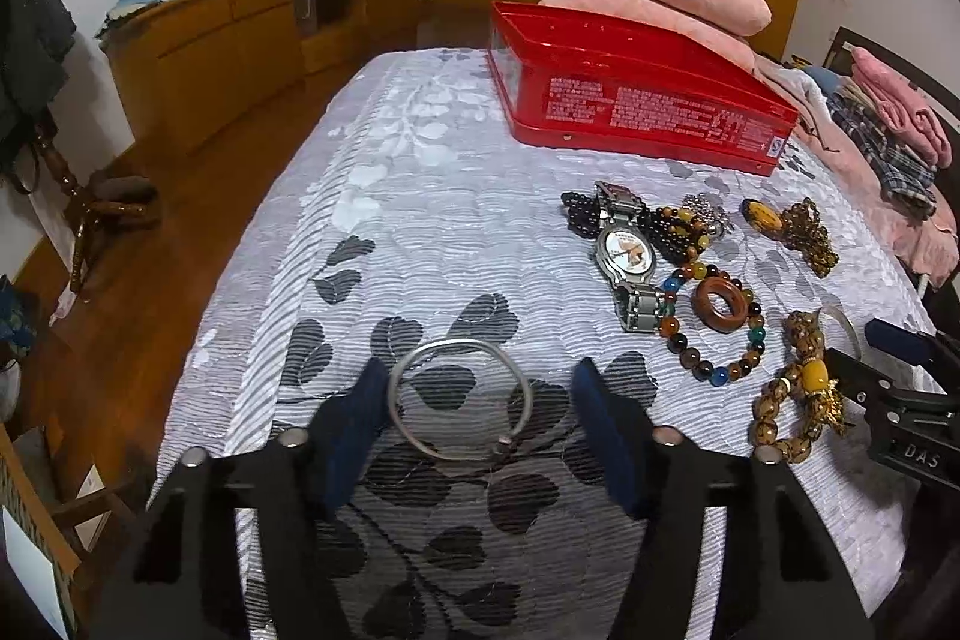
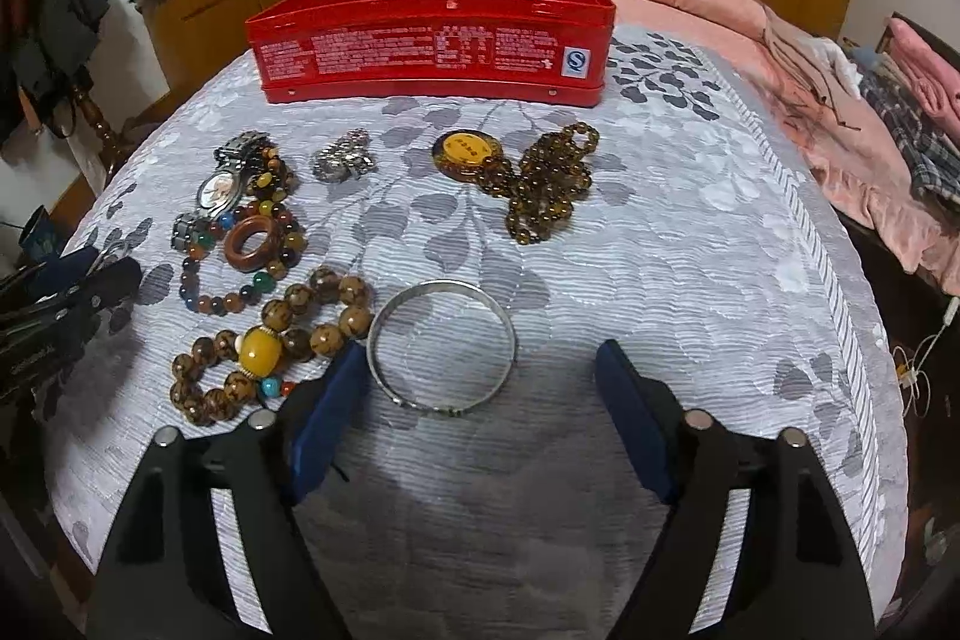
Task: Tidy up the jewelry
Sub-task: 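Move the left tool to the silver bangle while the right tool approaches a small silver ring, then close the left tool on the silver bangle while the right tool grasps the small ring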
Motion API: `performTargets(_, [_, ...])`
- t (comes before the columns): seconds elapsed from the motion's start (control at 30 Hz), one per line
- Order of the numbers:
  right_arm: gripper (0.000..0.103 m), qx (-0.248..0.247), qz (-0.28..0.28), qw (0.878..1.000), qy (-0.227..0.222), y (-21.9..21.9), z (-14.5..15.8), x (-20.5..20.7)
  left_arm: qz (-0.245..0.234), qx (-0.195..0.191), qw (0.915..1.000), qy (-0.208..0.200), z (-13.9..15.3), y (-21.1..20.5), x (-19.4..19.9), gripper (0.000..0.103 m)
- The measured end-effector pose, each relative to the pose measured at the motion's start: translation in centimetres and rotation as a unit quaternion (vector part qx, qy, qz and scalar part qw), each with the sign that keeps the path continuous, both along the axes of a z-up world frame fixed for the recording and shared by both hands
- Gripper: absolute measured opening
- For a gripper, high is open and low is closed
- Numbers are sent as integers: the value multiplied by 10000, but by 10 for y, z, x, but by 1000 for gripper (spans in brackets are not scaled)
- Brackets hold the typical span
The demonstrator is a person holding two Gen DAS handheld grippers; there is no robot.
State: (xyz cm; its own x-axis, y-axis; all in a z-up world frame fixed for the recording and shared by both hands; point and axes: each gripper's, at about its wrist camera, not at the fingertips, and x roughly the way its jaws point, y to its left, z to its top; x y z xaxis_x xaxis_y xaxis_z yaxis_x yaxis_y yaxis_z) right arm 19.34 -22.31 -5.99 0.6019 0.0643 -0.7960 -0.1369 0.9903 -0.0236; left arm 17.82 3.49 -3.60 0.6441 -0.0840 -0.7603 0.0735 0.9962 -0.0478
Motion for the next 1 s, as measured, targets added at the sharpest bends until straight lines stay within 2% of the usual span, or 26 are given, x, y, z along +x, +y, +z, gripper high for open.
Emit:
performTargets(0.1, [65,32,33,10000,-23,0,1,-2,-68,-24,10000,-19,0,0,-1,51])
performTargets(0.2, [52,69,-28,10000,-38,-5,3,-4,-100,-68,9999,-51,0,2,-3,48])
performTargets(0.27, [48,128,-63,9999,-22,-10,4,-4,-118,-129,9998,-65,0,4,-5,48])
performTargets(0.6, [57,107,-39,9999,-66,-7,3,-3,-91,-139,9998,-78,0,3,-3,48])
performTargets(0.63, [56,103,-35,9999,-67,-6,3,-3,-88,-141,9998,-80,1,3,-3,48])
performTargets(0.7, [46,56,-51,9999,-105,-6,3,-3,-97,-162,9998,-83,1,2,-2,48])
performTargets(1.0, [45,166,-81,9997,-152,-12,7,-9,-139,-414,9989,-139,4,5,-6,48])
